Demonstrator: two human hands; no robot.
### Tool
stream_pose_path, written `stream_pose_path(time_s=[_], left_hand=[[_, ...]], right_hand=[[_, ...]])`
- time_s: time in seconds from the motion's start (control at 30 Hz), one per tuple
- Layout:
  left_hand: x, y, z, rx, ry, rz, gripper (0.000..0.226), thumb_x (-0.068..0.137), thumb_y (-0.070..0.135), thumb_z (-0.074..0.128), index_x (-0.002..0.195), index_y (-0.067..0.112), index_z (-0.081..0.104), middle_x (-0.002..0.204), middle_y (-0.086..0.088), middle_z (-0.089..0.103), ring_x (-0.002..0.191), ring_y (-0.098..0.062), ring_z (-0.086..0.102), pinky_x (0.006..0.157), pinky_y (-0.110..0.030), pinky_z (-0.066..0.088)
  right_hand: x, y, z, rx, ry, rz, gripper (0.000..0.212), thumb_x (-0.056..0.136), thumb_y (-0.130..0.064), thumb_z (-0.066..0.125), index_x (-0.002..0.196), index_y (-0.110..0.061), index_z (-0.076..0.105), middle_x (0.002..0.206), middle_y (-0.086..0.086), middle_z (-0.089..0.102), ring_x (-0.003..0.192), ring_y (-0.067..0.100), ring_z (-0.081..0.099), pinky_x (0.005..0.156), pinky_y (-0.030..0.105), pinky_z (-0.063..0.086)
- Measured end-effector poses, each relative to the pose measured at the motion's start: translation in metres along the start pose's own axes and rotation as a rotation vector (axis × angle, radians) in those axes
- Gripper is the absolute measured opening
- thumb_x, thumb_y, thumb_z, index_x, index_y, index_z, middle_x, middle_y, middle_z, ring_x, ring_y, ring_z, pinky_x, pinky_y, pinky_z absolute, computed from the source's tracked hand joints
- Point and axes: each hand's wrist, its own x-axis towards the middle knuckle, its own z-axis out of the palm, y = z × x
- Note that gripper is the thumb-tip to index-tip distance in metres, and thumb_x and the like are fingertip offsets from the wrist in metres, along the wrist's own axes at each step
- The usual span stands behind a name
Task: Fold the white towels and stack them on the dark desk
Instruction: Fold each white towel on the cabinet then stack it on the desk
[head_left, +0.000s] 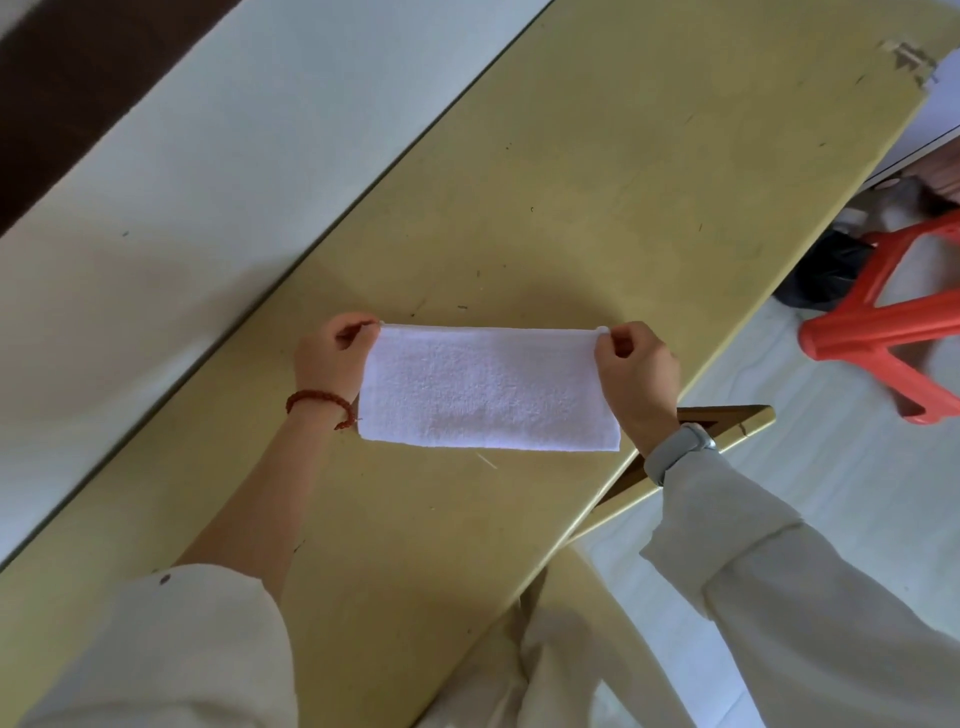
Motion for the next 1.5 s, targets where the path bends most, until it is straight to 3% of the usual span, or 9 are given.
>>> stream_pose_path(time_s=[0.13,0.5,0.73,0.8,0.87,0.97,1.07,1.3,1.5], left_hand=[[0.003,-0.001,0.003,0.023,0.015,0.028,0.021,0.089,0.016,0.055,0.106,0.009,0.066,0.097,0.001,0.064,0.089,-0.009,0.055,0.079,-0.02,0.044],[0.005,0.0,0.008,0.148,0.076,0.015,0.021,0.089,0.022,0.055,0.104,0.013,0.065,0.103,-0.004,0.066,0.094,-0.017,0.058,0.074,-0.024,0.042],[0.006,0.004,0.012,0.202,0.103,0.009,0.019,0.087,0.026,0.055,0.101,0.015,0.062,0.103,-0.006,0.062,0.087,-0.018,0.057,0.072,-0.026,0.044],[0.002,0.005,0.012,0.214,0.164,0.074,0.02,0.088,0.024,0.054,0.104,0.014,0.061,0.109,-0.009,0.056,0.088,-0.019,0.053,0.074,-0.026,0.041],[-0.005,0.004,0.015,0.303,0.188,0.251,0.021,0.087,0.02,0.052,0.104,0.012,0.062,0.109,-0.011,0.055,0.097,-0.027,0.05,0.08,-0.028,0.037],[-0.011,0.003,0.028,0.425,0.15,0.5,0.022,0.084,0.021,0.05,0.094,0.015,0.068,0.097,-0.009,0.063,0.091,-0.031,0.052,0.075,-0.036,0.039],[-0.01,0.008,0.043,0.424,0.123,0.605,0.022,0.082,0.024,0.049,0.084,0.018,0.07,0.089,-0.002,0.065,0.091,-0.019,0.044,0.069,-0.038,0.042],[-0.004,0.016,0.055,0.454,0.032,0.637,0.029,0.081,0.034,0.049,0.08,0.018,0.072,0.088,0.003,0.066,0.092,-0.029,0.057,0.076,-0.035,0.036],[-0.003,0.015,0.057,0.514,0.088,0.755,0.022,0.082,0.027,0.051,0.075,0.018,0.07,0.08,0.004,0.066,0.089,-0.015,0.046,0.074,-0.035,0.041]], right_hand=[[0.0,0.003,0.007,-0.083,0.042,-0.045,0.018,0.092,-0.024,0.045,0.092,-0.008,0.055,0.083,0.003,0.058,0.073,0.021,0.048,0.065,0.027,0.033],[0.004,-0.002,0.009,-0.197,0.048,-0.031,0.016,0.093,-0.024,0.041,0.093,-0.01,0.048,0.077,0.003,0.054,0.067,0.026,0.048,0.062,0.03,0.032],[0.005,-0.006,0.006,-0.106,0.004,0.024,0.023,0.09,-0.017,0.042,0.112,-0.01,0.045,0.088,0.002,0.053,0.075,0.024,0.047,0.065,0.03,0.033],[0.003,-0.005,0.003,-0.029,0.03,0.031,0.03,0.091,-0.018,0.044,0.119,-0.01,0.045,0.103,0.004,0.051,0.084,0.023,0.049,0.068,0.029,0.033],[-0.001,-0.003,0.006,-0.042,0.13,-0.088,0.031,0.09,-0.015,0.045,0.12,-0.009,0.05,0.111,0.01,0.05,0.093,0.025,0.051,0.069,0.028,0.035],[-0.009,-0.005,0.021,-0.183,0.177,-0.428,0.029,0.086,-0.014,0.042,0.104,-0.007,0.064,0.098,0.012,0.059,0.091,0.029,0.054,0.069,0.032,0.04],[-0.008,-0.011,0.041,-0.323,0.149,-0.606,0.028,0.084,-0.02,0.042,0.09,-0.013,0.068,0.087,0.006,0.063,0.081,0.028,0.057,0.071,0.035,0.04],[0.002,-0.025,0.057,-0.357,0.117,-0.575,0.014,0.079,-0.019,0.053,0.076,-0.016,0.066,0.082,0.004,0.062,0.08,0.029,0.056,0.073,0.039,0.039],[0.005,-0.027,0.06,-0.37,0.09,-0.624,0.013,0.079,-0.016,0.05,0.071,-0.012,0.06,0.074,0.002,0.059,0.074,0.027,0.055,0.07,0.036,0.039]])
